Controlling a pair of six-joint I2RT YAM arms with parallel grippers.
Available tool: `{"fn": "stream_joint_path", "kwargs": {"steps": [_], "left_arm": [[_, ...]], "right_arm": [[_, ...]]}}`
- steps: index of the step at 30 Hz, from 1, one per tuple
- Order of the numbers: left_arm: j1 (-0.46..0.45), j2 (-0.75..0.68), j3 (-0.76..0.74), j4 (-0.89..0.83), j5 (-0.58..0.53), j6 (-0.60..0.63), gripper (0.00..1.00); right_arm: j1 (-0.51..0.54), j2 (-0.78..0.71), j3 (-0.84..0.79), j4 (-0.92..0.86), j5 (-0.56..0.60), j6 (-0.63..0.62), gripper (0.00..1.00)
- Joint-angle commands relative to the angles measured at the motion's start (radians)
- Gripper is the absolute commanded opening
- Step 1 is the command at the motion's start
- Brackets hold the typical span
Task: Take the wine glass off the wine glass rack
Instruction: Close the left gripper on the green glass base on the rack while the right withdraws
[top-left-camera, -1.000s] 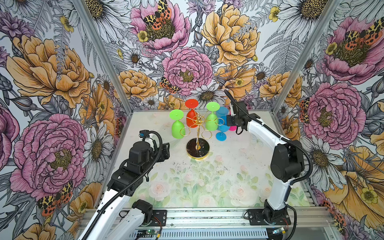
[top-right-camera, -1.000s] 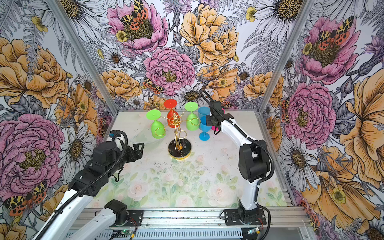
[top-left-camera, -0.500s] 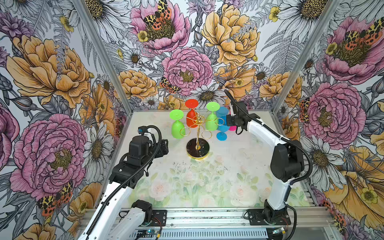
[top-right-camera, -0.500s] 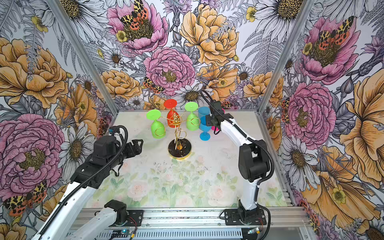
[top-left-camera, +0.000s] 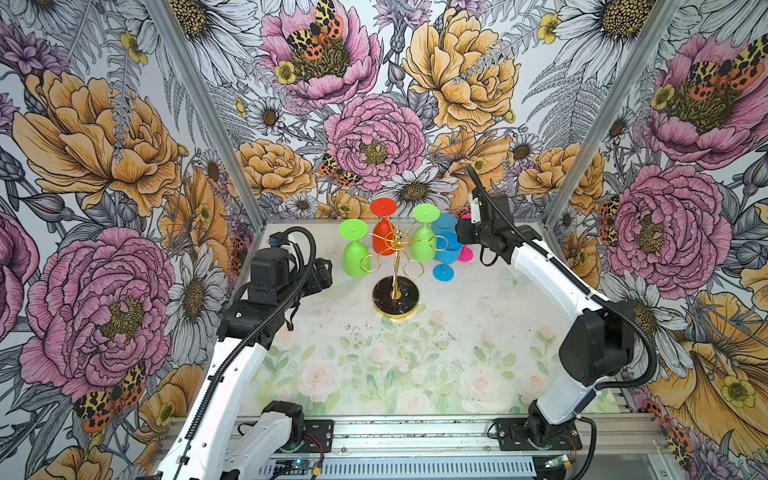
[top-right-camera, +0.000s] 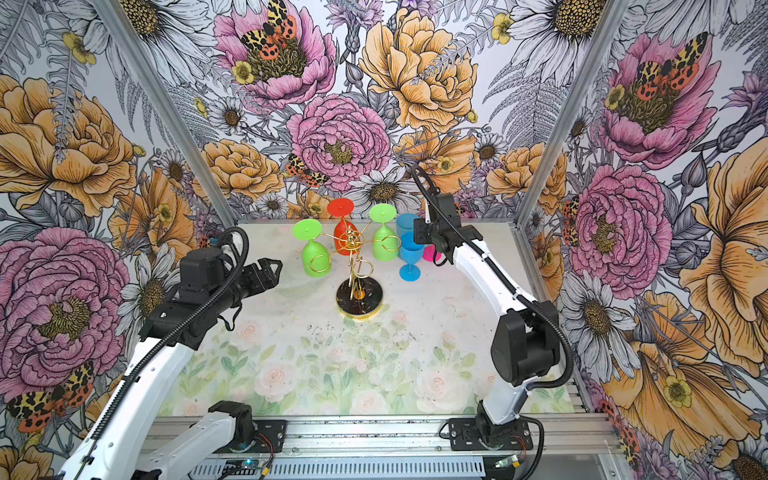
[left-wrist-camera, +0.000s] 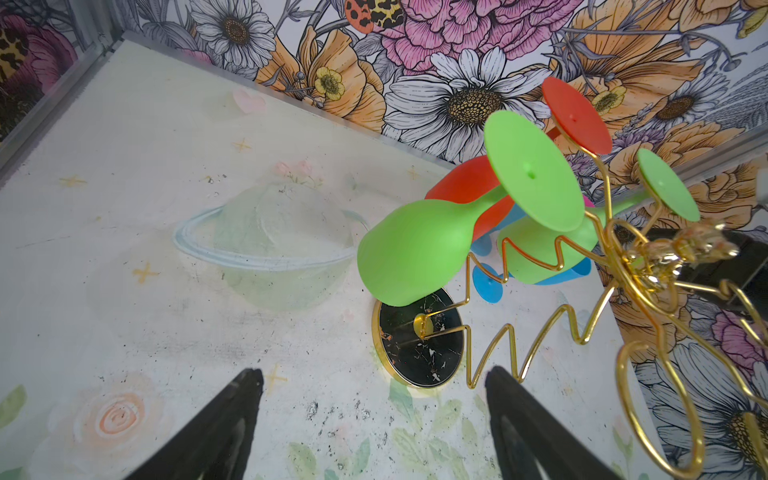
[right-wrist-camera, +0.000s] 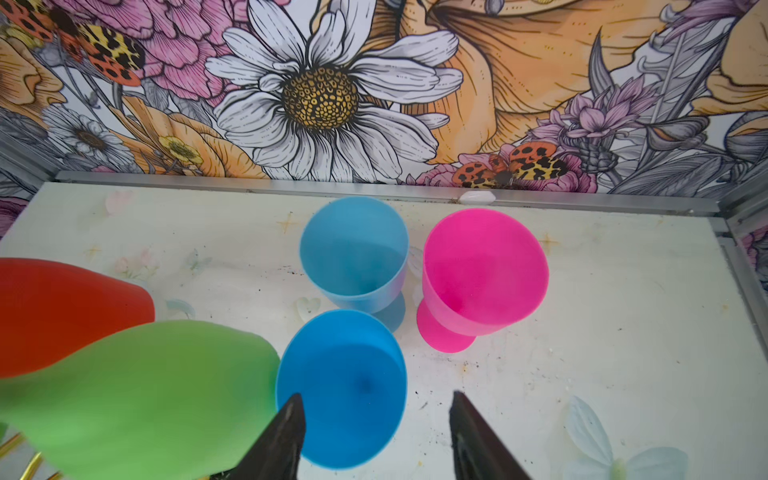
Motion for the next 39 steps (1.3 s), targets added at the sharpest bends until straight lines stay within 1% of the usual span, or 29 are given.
{"fn": "stream_joint_path", "kwargs": {"steps": [1,5,7,12,15,17,21,24,31,32,35,39], "left_arm": [[0.033,0.038,0.058,0.026,0.108,-0.004,0.86],[0.067,0.105,0.112,0.060,0.223,-0.036,0.84],[0.077,0.140,0.136,0.075,0.260,-0.055,0.82],[0.092,0.216,0.197,0.117,0.357,-0.103,0.76],[0.093,0.253,0.231,0.141,0.398,-0.127,0.73],[0.094,0.281,0.252,0.147,0.423,-0.140,0.70],[0.095,0.344,0.292,0.146,0.476,-0.180,0.60],[0.094,0.378,0.305,0.146,0.496,-0.210,0.58],[0.094,0.412,0.312,0.147,0.504,-0.228,0.54],[0.094,0.416,0.313,0.147,0.507,-0.229,0.53],[0.093,0.429,0.320,0.147,0.523,-0.234,0.46],[0.091,0.441,0.322,0.146,0.529,-0.240,0.43]], "right_arm": [[-0.019,-0.075,-0.052,0.000,-0.056,0.030,0.62],[-0.027,-0.157,-0.111,0.000,-0.095,0.018,0.64],[-0.029,-0.198,-0.141,-0.001,-0.104,0.006,0.64],[-0.032,-0.294,-0.224,0.000,-0.152,-0.013,0.65],[-0.033,-0.340,-0.275,0.001,-0.173,-0.015,0.65],[-0.032,-0.366,-0.305,0.001,-0.181,-0.019,0.65],[-0.032,-0.411,-0.355,0.002,-0.191,-0.025,0.65],[-0.034,-0.425,-0.379,0.002,-0.190,-0.037,0.65],[-0.034,-0.438,-0.398,0.003,-0.191,-0.041,0.65],[-0.034,-0.439,-0.399,0.002,-0.189,-0.041,0.65],[-0.033,-0.440,-0.402,0.002,-0.187,-0.042,0.65],[-0.033,-0.439,-0.407,0.004,-0.186,-0.040,0.65]]}}
